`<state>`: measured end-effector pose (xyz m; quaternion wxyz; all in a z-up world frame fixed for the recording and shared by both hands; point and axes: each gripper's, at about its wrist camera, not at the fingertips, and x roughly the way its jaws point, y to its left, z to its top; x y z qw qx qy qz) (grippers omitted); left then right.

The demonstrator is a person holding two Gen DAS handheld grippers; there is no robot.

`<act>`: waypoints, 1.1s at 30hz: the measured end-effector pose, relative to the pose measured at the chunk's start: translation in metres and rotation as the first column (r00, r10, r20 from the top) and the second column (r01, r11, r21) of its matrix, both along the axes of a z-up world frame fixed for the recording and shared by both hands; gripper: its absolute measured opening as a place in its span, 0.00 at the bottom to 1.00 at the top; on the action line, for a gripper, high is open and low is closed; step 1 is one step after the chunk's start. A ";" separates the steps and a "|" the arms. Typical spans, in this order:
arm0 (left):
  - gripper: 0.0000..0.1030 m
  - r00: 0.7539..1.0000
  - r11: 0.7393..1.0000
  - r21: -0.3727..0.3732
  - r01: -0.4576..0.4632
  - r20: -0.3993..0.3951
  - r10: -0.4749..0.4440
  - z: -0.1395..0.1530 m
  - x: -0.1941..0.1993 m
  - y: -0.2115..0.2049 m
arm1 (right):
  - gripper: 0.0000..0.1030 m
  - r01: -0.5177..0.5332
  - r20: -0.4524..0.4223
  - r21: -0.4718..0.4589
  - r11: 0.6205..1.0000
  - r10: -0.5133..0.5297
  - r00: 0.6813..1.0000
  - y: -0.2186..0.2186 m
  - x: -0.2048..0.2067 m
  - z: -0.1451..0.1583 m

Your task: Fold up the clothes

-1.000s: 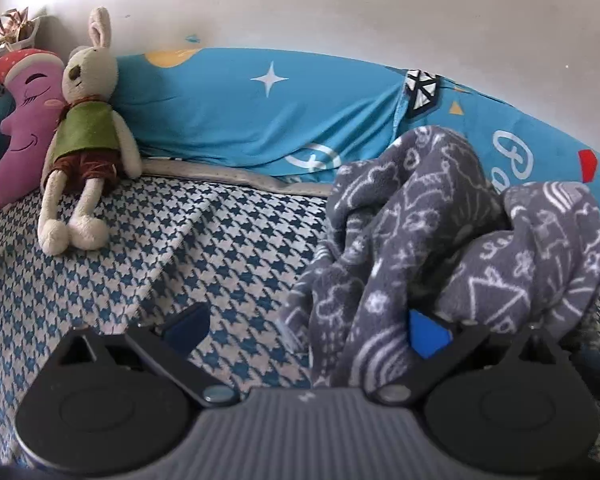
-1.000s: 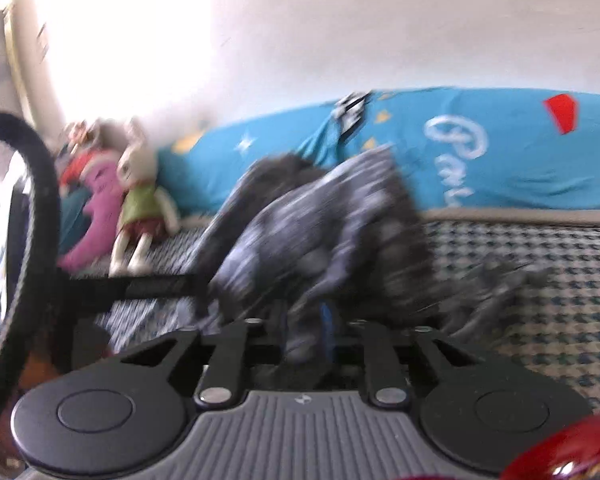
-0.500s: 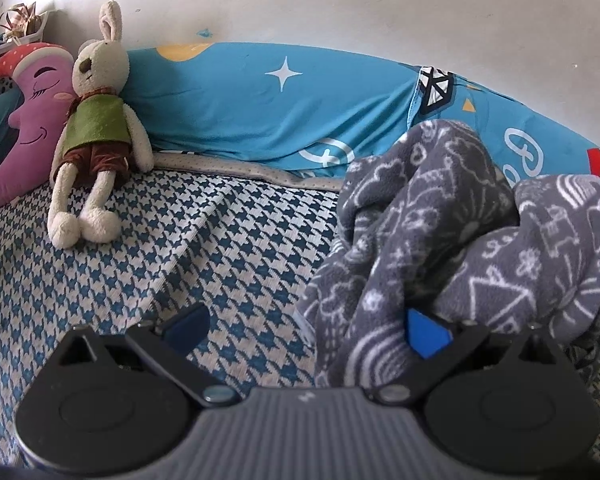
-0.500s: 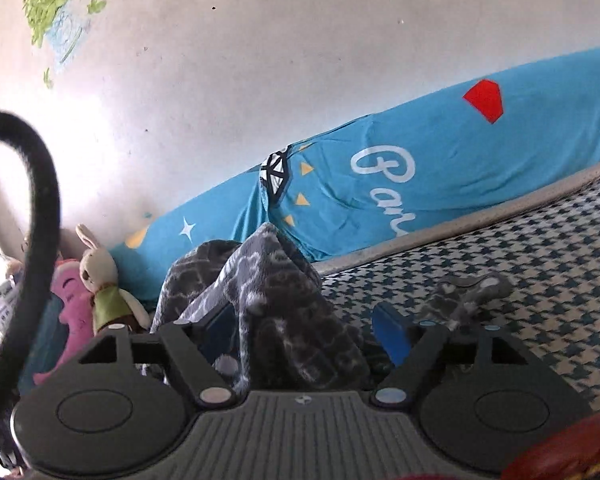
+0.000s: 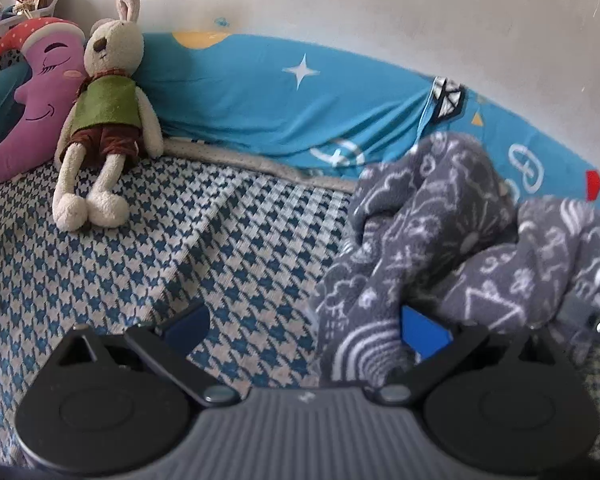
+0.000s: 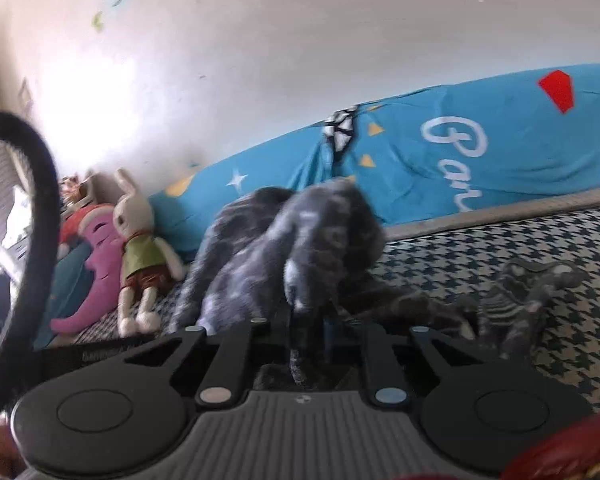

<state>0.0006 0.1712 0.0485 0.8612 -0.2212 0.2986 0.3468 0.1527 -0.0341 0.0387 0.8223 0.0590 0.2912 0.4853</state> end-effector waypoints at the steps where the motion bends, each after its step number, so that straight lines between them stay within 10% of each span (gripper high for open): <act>1: 1.00 1.000 1.000 0.008 -0.001 0.019 0.001 0.004 -0.002 -0.001 | 0.15 -0.021 0.011 0.000 1.000 0.021 1.000 0.001 -0.004 0.001; 17: 1.00 0.959 0.986 0.023 0.166 0.231 -0.167 0.053 -0.022 -0.023 | 0.15 -0.285 0.093 -0.085 0.955 0.292 0.952 0.035 -0.075 -0.010; 33: 1.00 0.873 0.886 0.057 0.460 0.154 -0.463 0.051 0.000 -0.061 | 0.15 -0.323 0.113 -0.144 0.935 0.340 0.934 0.027 -0.103 -0.019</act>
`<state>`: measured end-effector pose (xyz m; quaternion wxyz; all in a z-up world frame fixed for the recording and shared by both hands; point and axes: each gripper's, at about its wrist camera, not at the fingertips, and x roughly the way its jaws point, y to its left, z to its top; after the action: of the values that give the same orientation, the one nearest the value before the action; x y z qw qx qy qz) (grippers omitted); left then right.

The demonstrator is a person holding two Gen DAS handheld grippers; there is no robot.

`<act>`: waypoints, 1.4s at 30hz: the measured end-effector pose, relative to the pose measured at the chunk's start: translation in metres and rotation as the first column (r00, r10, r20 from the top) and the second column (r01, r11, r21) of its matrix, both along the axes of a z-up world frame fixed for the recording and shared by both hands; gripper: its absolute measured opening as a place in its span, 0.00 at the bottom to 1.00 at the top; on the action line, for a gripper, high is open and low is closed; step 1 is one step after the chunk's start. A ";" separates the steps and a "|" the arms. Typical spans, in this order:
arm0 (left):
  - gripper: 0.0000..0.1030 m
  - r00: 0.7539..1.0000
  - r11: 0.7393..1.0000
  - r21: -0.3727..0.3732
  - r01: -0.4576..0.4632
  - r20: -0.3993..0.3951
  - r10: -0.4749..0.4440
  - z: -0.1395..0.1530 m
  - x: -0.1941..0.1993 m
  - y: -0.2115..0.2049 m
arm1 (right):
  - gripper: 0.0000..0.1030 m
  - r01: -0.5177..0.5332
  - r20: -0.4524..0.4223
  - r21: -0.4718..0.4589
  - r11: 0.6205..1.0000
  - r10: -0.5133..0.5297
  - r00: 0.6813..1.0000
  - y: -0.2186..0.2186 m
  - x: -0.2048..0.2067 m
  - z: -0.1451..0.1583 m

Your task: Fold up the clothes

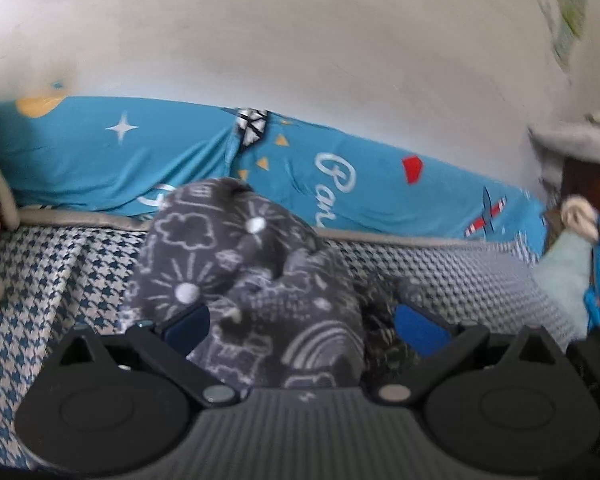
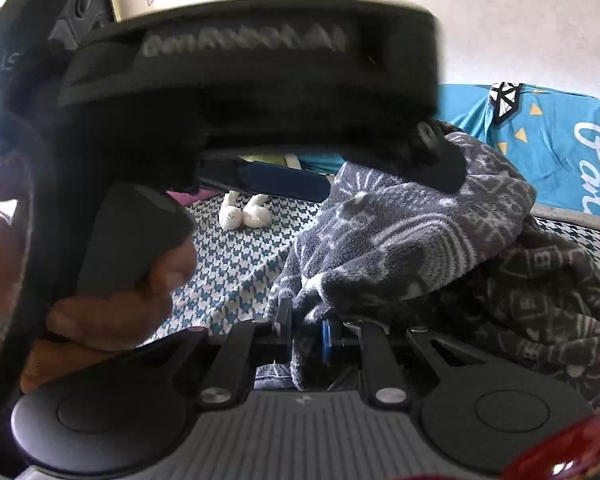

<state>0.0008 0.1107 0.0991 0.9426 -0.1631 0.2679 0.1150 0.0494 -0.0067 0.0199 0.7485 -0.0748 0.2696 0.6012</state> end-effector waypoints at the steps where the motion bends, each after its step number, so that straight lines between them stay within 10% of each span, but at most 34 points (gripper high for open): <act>1: 1.00 1.000 1.000 0.011 0.015 -0.011 -0.014 -0.002 0.003 -0.003 | 0.15 0.001 0.000 0.000 1.000 -0.001 1.000 -0.001 -0.001 0.000; 16: 1.00 0.952 0.951 0.275 -0.141 -0.225 0.206 -0.050 0.023 -0.022 | 0.40 0.057 0.059 -0.110 0.992 -0.051 0.997 -0.010 -0.002 0.002; 42: 1.00 0.848 0.850 0.276 -0.449 -0.168 0.503 -0.048 0.003 0.039 | 0.68 0.403 0.081 -0.104 0.909 -0.396 0.915 -0.032 0.084 0.025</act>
<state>0.0035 0.1496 0.0507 0.8580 -0.1014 0.3128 0.3945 0.1332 -0.0389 0.0453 0.8574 -0.0797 0.2924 0.4159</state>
